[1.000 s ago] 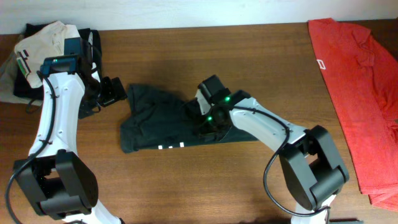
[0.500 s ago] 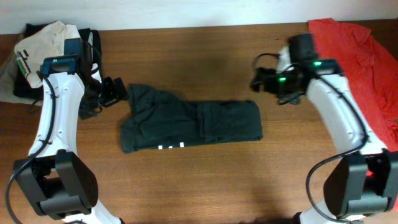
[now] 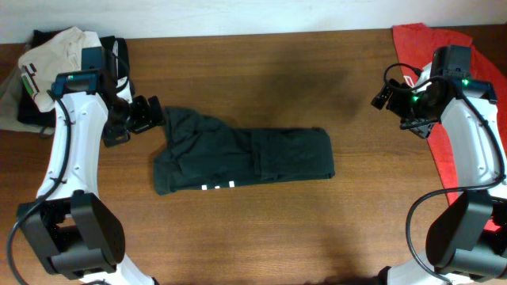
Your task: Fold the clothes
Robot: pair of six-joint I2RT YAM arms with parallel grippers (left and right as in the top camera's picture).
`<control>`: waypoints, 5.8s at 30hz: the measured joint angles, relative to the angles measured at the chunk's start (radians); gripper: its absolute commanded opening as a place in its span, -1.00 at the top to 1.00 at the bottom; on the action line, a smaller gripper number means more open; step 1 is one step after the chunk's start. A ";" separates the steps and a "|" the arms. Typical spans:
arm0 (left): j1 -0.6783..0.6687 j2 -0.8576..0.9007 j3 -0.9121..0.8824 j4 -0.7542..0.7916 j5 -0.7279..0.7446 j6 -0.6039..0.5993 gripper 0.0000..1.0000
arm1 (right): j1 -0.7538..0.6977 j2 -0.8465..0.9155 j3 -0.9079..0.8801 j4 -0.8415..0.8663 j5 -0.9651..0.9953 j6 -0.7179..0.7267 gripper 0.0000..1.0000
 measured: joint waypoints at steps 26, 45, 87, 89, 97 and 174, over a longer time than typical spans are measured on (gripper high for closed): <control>0.072 0.332 -0.001 0.061 0.148 0.259 -0.98 | 0.000 0.000 0.000 -0.003 0.000 0.000 -0.98; 0.089 0.327 -0.061 0.110 0.225 0.276 -0.98 | 0.000 0.000 0.000 -0.003 0.000 0.000 -0.97; 0.024 0.522 0.602 -0.438 -0.077 0.107 0.99 | 0.000 0.000 0.000 -0.003 0.000 0.000 -0.97; -0.022 0.520 0.689 -0.473 -0.081 0.096 0.99 | 0.000 0.000 0.000 -0.003 0.000 0.000 -0.97; -0.285 0.446 0.714 -0.474 -0.080 0.084 0.99 | 0.000 0.000 0.000 -0.003 0.000 0.000 -0.97; -0.724 0.442 0.374 -0.195 0.339 0.238 0.60 | 0.000 0.000 -0.001 -0.003 0.000 0.000 -0.97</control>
